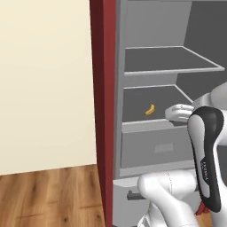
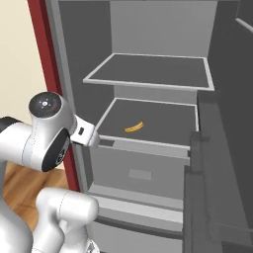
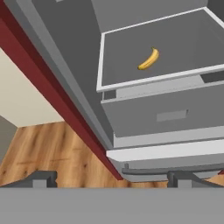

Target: Retrieve the apple and banana from the fridge and place them into the bowl on the dining table.

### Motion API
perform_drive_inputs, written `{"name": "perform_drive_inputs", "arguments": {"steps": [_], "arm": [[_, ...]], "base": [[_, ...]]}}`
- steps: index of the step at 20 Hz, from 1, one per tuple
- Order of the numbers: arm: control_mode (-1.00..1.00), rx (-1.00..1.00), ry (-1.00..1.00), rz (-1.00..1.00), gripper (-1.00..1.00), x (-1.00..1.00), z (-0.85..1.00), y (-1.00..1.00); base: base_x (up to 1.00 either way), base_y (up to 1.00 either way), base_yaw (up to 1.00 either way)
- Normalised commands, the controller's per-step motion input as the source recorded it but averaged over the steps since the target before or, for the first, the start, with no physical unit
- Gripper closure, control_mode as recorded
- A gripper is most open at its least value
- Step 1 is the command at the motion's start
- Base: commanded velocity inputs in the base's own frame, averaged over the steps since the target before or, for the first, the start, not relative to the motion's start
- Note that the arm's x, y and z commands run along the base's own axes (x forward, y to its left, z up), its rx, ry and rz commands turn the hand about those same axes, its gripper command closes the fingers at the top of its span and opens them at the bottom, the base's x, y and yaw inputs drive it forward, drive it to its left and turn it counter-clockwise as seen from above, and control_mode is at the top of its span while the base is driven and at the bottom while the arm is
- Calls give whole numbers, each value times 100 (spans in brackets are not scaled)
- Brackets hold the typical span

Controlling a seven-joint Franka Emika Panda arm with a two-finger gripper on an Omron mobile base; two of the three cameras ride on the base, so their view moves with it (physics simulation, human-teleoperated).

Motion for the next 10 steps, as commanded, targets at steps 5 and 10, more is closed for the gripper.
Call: {"name": "perform_drive_inputs", "arguments": {"steps": [5, 10], "arm": [[100, 0, 0, 0, -100, 0, 0, 0], [100, 0, 0, 0, -100, 0, 0, 0]], "base": [[0, -32, 0], [0, -33, 0]]}}
